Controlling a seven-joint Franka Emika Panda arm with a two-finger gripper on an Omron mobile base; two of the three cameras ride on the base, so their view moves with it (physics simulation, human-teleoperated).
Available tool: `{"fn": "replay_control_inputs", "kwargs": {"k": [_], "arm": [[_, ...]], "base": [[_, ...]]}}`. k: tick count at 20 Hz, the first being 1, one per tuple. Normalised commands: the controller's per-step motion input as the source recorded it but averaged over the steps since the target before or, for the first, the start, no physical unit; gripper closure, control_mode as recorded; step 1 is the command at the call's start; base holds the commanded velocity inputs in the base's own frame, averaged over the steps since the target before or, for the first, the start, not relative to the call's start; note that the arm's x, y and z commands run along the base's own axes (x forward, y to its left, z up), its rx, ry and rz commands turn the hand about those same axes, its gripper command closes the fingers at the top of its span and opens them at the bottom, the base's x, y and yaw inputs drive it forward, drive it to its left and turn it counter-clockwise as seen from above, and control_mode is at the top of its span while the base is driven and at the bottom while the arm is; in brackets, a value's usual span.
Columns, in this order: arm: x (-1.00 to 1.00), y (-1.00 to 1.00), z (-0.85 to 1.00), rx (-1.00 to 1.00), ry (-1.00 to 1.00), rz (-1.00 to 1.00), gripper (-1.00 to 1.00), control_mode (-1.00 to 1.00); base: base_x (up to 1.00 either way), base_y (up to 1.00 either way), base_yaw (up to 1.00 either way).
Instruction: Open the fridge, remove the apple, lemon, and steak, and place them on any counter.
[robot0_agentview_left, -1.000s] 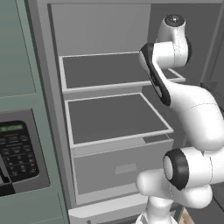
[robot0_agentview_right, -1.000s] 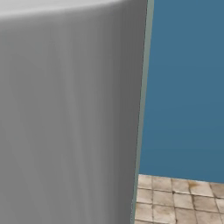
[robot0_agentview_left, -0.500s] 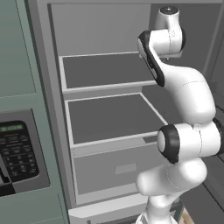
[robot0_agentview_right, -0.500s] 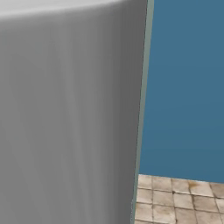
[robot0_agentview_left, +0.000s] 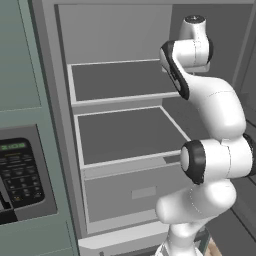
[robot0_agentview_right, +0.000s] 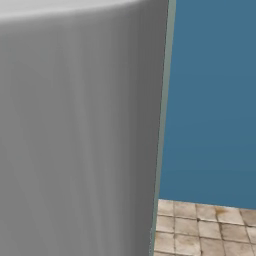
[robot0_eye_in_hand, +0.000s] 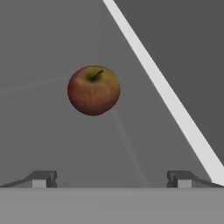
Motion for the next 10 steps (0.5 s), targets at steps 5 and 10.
{"fn": "replay_control_inputs", "kwargs": {"k": [5,10], "arm": [[0.36,-0.06,-0.09,0.0,-0.03,0.0,-1.0,-1.0],[0.46,-0.01,-0.01,0.0,-0.02,0.0,-1.0,-1.0]], "base": [[0.0,0.0,0.0],[0.0,0.0,0.0]]}}
